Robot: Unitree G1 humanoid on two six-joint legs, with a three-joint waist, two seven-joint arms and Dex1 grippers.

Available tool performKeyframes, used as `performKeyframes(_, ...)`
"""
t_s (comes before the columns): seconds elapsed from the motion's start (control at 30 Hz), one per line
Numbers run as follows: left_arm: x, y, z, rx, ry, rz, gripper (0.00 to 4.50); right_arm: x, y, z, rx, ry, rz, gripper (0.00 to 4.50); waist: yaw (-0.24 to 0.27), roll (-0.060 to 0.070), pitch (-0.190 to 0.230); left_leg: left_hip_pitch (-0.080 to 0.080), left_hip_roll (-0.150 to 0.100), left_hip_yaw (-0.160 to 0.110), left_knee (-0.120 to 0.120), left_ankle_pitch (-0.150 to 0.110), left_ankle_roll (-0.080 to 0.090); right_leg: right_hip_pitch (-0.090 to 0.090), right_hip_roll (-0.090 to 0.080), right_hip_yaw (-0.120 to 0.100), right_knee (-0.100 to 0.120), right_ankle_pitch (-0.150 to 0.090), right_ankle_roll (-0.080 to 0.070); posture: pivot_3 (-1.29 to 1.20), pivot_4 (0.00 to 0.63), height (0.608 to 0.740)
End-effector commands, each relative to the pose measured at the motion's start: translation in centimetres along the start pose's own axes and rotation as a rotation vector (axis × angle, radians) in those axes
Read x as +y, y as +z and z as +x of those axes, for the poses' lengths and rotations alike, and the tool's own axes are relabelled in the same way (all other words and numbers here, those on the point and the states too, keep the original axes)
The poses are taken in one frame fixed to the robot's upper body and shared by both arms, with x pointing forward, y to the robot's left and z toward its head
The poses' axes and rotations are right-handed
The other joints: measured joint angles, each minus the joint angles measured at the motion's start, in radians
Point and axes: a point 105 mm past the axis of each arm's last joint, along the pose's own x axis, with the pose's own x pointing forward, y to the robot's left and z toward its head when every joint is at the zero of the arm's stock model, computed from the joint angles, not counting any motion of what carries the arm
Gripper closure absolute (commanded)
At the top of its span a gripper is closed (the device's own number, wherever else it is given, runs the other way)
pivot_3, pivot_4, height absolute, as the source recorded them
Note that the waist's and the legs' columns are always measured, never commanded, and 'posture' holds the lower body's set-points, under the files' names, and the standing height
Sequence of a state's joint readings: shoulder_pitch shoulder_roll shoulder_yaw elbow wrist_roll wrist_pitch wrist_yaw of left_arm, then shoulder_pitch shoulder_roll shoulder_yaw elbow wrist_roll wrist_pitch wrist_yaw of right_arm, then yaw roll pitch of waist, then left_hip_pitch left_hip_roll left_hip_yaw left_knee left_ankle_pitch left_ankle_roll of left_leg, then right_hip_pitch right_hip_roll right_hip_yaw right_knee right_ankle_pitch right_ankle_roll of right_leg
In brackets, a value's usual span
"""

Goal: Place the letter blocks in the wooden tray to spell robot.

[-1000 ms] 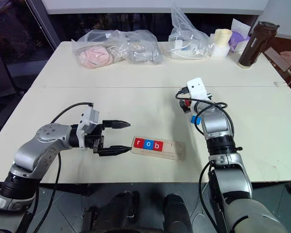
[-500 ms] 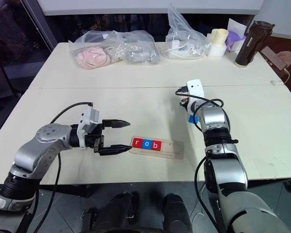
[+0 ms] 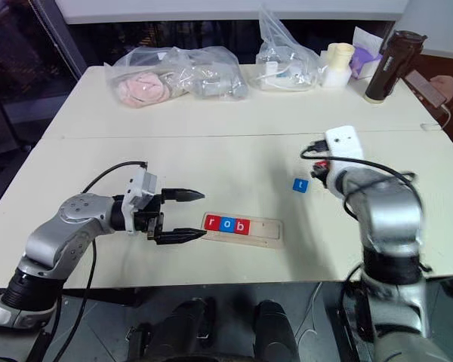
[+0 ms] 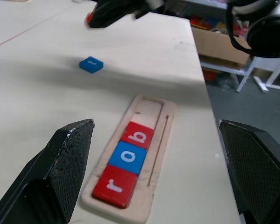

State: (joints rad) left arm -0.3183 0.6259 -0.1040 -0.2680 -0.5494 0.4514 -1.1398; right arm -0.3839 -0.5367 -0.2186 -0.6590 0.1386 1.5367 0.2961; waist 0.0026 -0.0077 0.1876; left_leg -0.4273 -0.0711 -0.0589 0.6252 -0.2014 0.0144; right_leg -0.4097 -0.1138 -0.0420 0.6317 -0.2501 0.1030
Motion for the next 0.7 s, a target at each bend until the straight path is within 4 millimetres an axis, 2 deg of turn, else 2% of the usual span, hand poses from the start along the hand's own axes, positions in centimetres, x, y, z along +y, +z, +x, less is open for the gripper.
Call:
performKeyframes(0.03,-0.2,0.4,-0.2,-0.012,-0.025,0.03,0.0,1.4,-3.4,-2.7,0.038,0.027,0.02,3.32,0.009,0.001,0.001,0.0,0.0,0.0,-0.001,0.0,0.0,0.0,0.0,0.0,-0.001,-0.001,-0.001,0.0,0.15,0.738)
performKeyframes(0.2,0.0,0.7,-0.3,-0.016,-0.051,0.044,0.0,2.0,-6.0,-3.2,0.103,0.01,0.042,3.32,0.002,0.003,0.001,0.0,-0.001,0.004,0.004,-0.001,-0.001,0.0,-0.002,0.002,-0.002,0.0,-0.003,0.0,0.15,0.738)
performKeyframes(0.53,0.4,0.8,-0.4,-0.015,-0.039,0.05,0.0,2.5,-7.1,-2.5,0.157,0.0,0.073,3.32,0.01,0.003,0.002,-0.002,-0.002,0.003,0.001,0.0,0.0,-0.001,-0.003,0.002,-0.003,0.0,-0.003,0.0,0.15,0.738)
performKeyframes(0.6,0.4,0.7,-0.4,-0.014,-0.037,0.047,0.0,2.4,-7.0,-2.4,0.158,0.002,0.061,2.27,0.01,0.003,0.002,-0.002,-0.002,0.003,0.001,0.0,0.0,-0.001,-0.003,0.002,-0.003,0.0,-0.003,0.0,0.15,0.738)
performKeyframes(0.63,0.4,0.7,-0.3,-0.014,-0.036,0.047,0.0,2.3,-6.9,-2.4,0.159,0.003,0.058,1.91,0.01,0.003,0.002,-0.002,-0.002,0.003,0.001,0.0,0.0,-0.001,-0.003,0.002,-0.003,0.0,-0.003,0.0,0.15,0.738)
performKeyframes(0.7,0.3,0.6,-0.4,-0.011,-0.034,0.045,0.0,2.5,-5.3,-2.7,0.135,0.122,-0.041,0.83,0.009,0.004,0.002,-0.002,-0.001,0.003,0.002,0.0,0.0,-0.001,-0.003,0.001,-0.003,0.0,-0.003,0.0,0.15,0.738)
